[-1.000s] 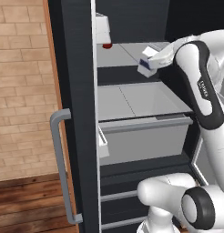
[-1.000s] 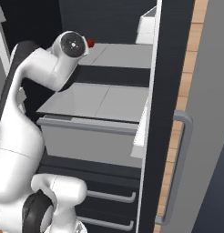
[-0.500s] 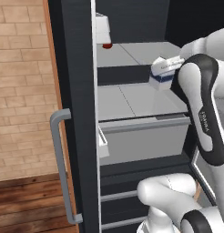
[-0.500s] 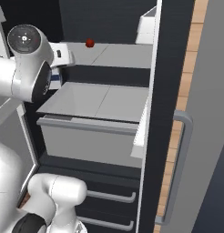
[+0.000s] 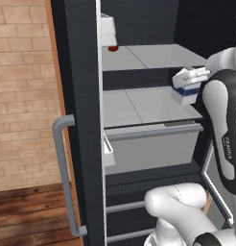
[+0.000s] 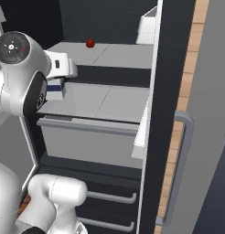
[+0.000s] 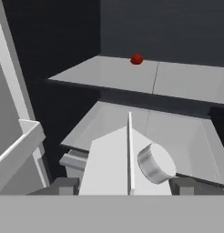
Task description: Take out the milk from the fridge and place it on the tray on the counter. Then take the sugar cube near the tray and place it in the tray.
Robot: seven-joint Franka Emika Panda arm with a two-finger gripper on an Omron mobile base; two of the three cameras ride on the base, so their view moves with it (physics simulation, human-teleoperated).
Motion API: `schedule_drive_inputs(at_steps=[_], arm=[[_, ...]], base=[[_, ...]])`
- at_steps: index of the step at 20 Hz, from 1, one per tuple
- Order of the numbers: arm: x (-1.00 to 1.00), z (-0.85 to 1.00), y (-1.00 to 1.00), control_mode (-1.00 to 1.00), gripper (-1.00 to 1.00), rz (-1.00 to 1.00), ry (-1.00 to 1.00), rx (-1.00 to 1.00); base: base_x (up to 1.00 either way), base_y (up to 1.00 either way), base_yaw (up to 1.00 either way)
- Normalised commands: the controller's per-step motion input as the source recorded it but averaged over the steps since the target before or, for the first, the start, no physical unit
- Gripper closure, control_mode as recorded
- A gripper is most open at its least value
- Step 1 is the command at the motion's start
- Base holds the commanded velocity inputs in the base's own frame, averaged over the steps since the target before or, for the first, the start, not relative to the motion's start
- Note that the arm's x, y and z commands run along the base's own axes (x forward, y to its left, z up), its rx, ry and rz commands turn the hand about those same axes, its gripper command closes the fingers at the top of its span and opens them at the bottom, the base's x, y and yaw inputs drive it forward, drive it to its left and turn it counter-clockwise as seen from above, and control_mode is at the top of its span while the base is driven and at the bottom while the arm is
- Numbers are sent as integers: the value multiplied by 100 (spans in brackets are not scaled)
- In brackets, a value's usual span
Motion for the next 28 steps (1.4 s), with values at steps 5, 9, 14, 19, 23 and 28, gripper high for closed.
schedule_drive_inputs(at_steps=[5,9,14,19,23,28], arm=[[-8,-28,0,-100,100,-3,8,0],[-2,-37,0,-100,100,0,7,0],[-20,-7,0,-100,100,0,0,0],[-11,0,0,100,100,0,1,0],[0,0,0,100,100,0,0,0],[0,0,0,100,100,0,0,0]], base=[[0,0,0],[0,0,0],[0,0,0],[-80,0,0],[-100,4,0],[-100,46,0]])
